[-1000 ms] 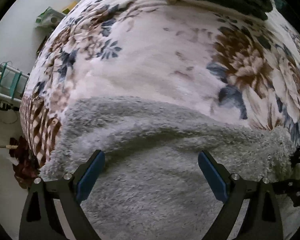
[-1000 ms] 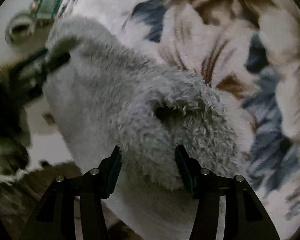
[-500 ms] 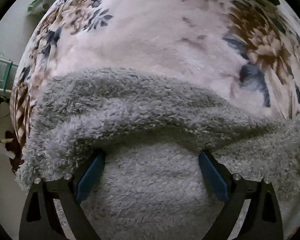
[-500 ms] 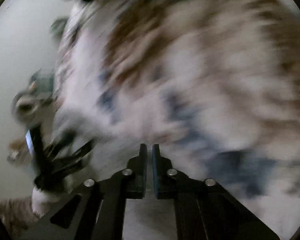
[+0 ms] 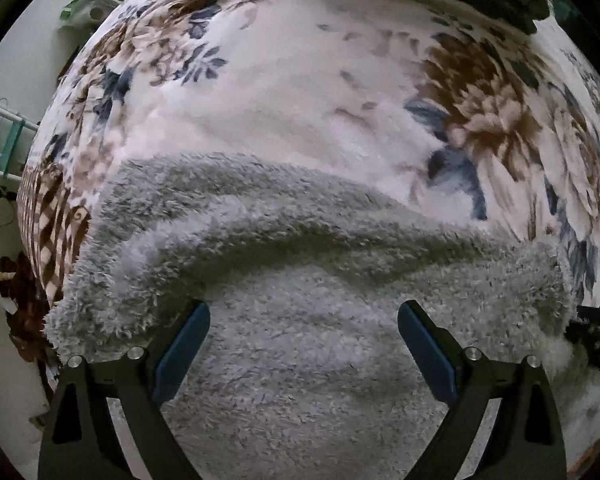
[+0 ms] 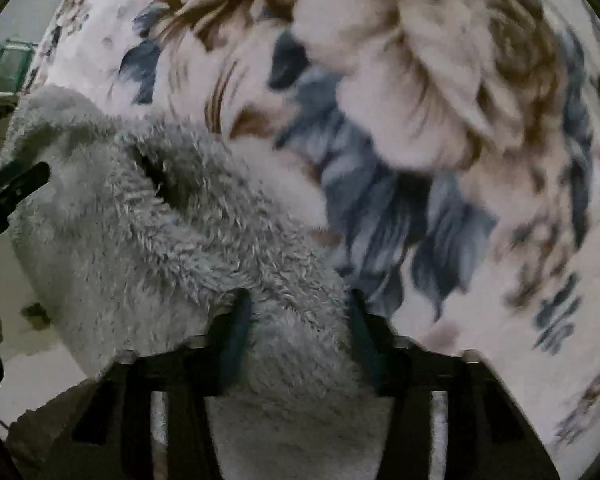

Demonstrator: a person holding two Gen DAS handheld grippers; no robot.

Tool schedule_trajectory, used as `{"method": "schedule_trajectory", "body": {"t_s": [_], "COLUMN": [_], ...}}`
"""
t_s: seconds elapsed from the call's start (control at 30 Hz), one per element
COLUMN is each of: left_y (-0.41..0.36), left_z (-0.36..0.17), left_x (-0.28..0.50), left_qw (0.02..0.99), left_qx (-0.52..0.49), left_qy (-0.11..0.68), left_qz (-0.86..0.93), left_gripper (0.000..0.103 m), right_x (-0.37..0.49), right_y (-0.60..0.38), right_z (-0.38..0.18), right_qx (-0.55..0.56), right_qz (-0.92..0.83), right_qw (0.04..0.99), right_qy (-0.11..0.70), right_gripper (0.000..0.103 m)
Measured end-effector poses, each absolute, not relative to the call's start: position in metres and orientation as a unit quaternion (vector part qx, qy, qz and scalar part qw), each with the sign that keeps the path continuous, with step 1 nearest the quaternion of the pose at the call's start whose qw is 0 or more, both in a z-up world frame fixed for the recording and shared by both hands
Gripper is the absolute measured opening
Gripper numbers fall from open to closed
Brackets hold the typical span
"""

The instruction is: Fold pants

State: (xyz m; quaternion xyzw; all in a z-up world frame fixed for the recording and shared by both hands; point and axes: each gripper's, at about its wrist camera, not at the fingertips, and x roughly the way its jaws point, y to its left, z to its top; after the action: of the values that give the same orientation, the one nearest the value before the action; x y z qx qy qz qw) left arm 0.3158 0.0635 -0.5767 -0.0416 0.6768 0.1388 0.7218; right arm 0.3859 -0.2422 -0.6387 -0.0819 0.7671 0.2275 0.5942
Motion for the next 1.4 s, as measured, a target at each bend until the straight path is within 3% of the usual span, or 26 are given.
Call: {"method": "schedule_trajectory", "body": {"t_s": [0.1, 0.3, 0.47, 0.53, 0.67, 0.73, 0.77, 0.83, 0.97, 1.07, 1.1, 1.3, 1.4], "left_y": [0.057, 0.046, 0.041, 0.038, 0.032, 0.031, 0.034, 0.038, 0.045, 0.051, 0.054, 0.054, 0.031], "left_z": [-0.578, -0.580, -0.577, -0.577, -0.586, -0.596, -0.597, -0.594, -0.587, -0.581, -0.579, -0.563, -0.555], "left_x": [0.314, 0.316, 0.314, 0.313, 0.310, 0.309, 0.308, 0.307, 0.305, 0.301, 0.300, 0.291, 0.286], "left_qw": [0.727, 0.726, 0.731, 0.734, 0.739, 0.730, 0.729, 0.731, 0.738, 0.741, 0.740, 0.739, 0.739], "left_qx": [-0.036, -0.024, -0.003, 0.009, 0.055, 0.060, 0.054, 0.040, 0.035, 0.029, 0.025, 0.005, 0.009], "left_qy": [0.672, 0.673, 0.668, 0.664, 0.651, 0.662, 0.664, 0.663, 0.657, 0.654, 0.655, 0.662, 0.668], "left_qz": [0.138, 0.138, 0.138, 0.142, 0.161, 0.159, 0.159, 0.156, 0.152, 0.151, 0.151, 0.128, 0.089], "left_gripper": [0.097, 0.097, 0.097, 0.097, 0.097, 0.097, 0.097, 0.097, 0.097, 0.097, 0.097, 0.097, 0.097], "right_x": [0.398, 0.394, 0.396, 0.403, 0.411, 0.398, 0.392, 0.384, 0.386, 0.392, 0.393, 0.351, 0.309], "right_y": [-0.288, -0.307, -0.266, -0.259, -0.234, -0.214, -0.206, -0.195, -0.210, -0.228, -0.231, -0.284, -0.350], "right_z": [-0.621, -0.602, -0.582, -0.576, -0.576, -0.597, -0.607, -0.617, -0.605, -0.612, -0.614, -0.581, -0.560], "right_qx": [-0.027, -0.021, -0.042, -0.032, 0.040, 0.011, -0.018, -0.045, -0.017, 0.041, 0.053, 0.164, 0.264], "right_qz": [0.199, 0.180, 0.193, 0.185, 0.231, 0.232, 0.220, 0.215, 0.148, 0.124, 0.121, 0.080, 0.008], "right_qw": [0.633, 0.653, 0.682, 0.697, 0.666, 0.649, 0.647, 0.649, 0.703, 0.689, 0.682, 0.706, 0.720], "right_qy": [0.748, 0.735, 0.704, 0.692, 0.708, 0.725, 0.730, 0.728, 0.695, 0.713, 0.719, 0.684, 0.642], "right_gripper": [0.013, 0.014, 0.032, 0.052, 0.054, 0.054, 0.053, 0.012, 0.008, 0.009, 0.010, 0.042, 0.043]}}
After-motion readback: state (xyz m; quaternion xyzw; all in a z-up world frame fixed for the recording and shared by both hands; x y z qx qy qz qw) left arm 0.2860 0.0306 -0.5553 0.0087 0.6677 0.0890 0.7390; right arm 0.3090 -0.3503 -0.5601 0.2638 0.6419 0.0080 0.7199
